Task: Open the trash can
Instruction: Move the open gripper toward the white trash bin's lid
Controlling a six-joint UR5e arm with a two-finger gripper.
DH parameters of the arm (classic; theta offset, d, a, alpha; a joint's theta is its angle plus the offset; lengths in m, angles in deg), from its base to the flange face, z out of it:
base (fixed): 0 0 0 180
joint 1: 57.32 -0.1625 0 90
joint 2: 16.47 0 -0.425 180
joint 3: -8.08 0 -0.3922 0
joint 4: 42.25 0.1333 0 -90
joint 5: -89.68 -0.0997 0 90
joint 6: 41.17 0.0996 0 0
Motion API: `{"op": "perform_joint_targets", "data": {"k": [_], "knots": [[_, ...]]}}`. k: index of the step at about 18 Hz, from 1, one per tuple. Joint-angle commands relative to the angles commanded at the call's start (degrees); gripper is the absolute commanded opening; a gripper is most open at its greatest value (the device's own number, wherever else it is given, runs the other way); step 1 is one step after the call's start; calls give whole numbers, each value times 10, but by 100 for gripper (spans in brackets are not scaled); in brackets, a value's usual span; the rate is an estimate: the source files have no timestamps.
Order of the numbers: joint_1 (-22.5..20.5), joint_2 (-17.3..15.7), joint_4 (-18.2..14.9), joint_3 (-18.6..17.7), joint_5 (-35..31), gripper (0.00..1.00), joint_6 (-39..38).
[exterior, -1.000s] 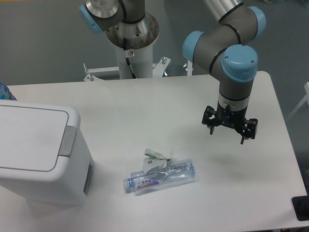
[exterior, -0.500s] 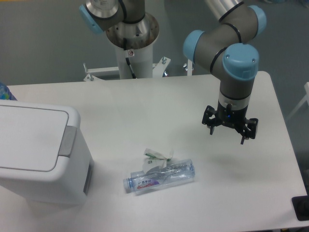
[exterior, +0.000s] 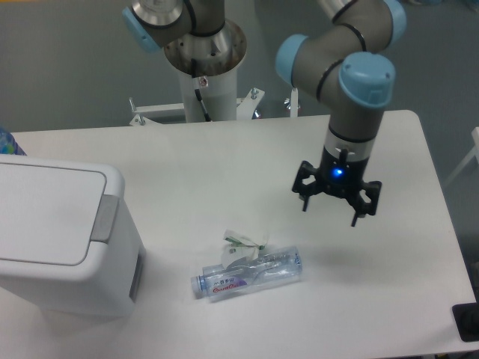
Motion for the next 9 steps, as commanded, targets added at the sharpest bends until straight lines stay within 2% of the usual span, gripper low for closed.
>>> {"op": "perform_joint_targets", "data": {"k": [5, 9], "knots": [[50, -16, 3, 12, 40, 100, -128], [86, -26, 3, 39, 73, 100, -218]]}}
